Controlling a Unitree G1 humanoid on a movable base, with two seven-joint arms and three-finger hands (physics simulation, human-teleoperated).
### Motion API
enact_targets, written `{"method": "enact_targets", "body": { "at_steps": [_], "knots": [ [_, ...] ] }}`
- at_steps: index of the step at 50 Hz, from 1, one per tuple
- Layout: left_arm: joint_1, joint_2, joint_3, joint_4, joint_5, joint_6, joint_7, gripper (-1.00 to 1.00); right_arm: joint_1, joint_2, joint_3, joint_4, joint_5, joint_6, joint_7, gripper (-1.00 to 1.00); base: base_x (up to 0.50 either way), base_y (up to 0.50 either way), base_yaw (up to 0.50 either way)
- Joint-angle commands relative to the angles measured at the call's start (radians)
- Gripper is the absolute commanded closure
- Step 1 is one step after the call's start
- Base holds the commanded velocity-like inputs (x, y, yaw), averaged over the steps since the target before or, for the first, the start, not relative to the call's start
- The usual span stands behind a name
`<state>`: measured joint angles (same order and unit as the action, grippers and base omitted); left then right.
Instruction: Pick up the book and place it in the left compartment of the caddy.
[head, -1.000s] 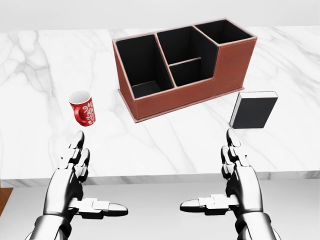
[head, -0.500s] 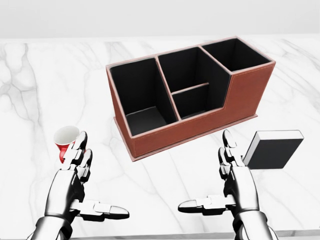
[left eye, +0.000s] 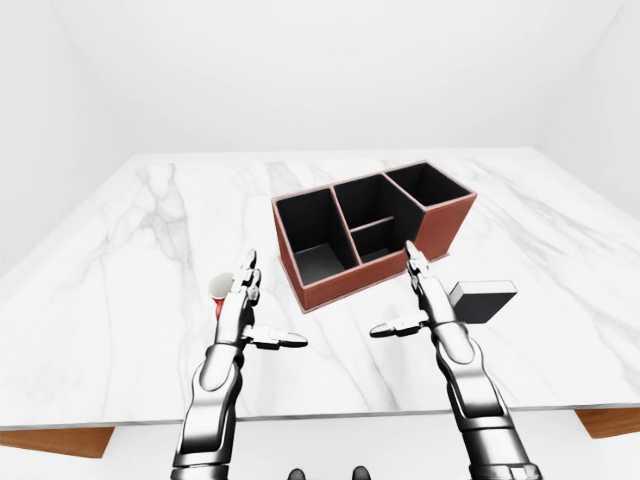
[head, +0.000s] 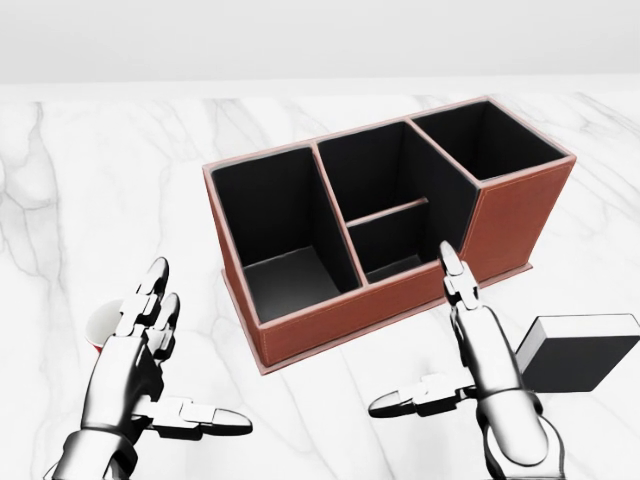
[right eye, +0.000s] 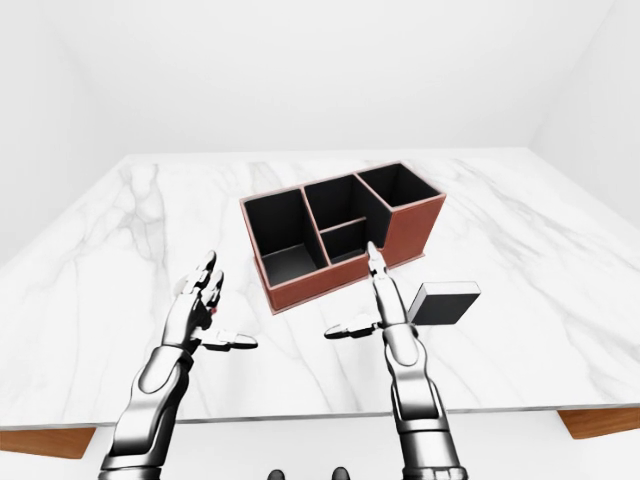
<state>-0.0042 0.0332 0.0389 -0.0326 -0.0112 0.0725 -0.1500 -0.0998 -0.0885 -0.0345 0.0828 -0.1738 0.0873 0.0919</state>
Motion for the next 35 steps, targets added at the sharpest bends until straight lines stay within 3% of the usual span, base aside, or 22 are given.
{"method": "enact_targets", "body": {
  "at_steps": [1,3,7,15,22,29,35],
  "knots": [
    [0.001,0.007,0.021,-0.023,-0.020,0.015,-0.012,-1.00,-0.106,-0.106,-0.019,0.024,-0.310,0.000,0.129,-1.00,0.00,0.00,0.00],
    [0.011,0.007,0.020,-0.045,-0.024,0.015,-0.016,-1.00,-0.124,-0.132,-0.015,0.045,-0.439,0.000,0.114,-1.00,0.00,0.00,0.00],
    [0.001,0.009,0.032,-0.044,-0.038,0.015,-0.018,-1.00,-0.143,-0.180,-0.009,0.051,-0.661,0.000,0.222,-1.00,0.00,0.00,0.00],
    [0.033,0.014,0.038,-0.113,-0.054,0.015,-0.037,-1.00,-0.237,-0.268,-0.027,0.086,-1.131,0.000,0.606,-1.00,0.00,0.00,0.00],
    [0.021,0.020,0.062,-0.114,-0.077,0.015,-0.053,-1.00,-0.290,-0.304,-0.095,0.052,-1.406,0.000,0.606,-1.00,0.00,0.00,0.00],
    [0.040,0.017,0.055,-0.139,-0.075,0.015,-0.063,-1.00,-0.253,-0.342,-0.184,-0.002,-1.519,0.000,0.606,-1.00,0.00,0.00,0.00],
    [0.038,0.016,0.053,-0.132,-0.071,0.015,-0.069,-1.00,-0.253,-0.359,-0.219,0.014,-1.529,0.000,0.606,-1.00,0.00,0.00,0.00]
  ]
}}
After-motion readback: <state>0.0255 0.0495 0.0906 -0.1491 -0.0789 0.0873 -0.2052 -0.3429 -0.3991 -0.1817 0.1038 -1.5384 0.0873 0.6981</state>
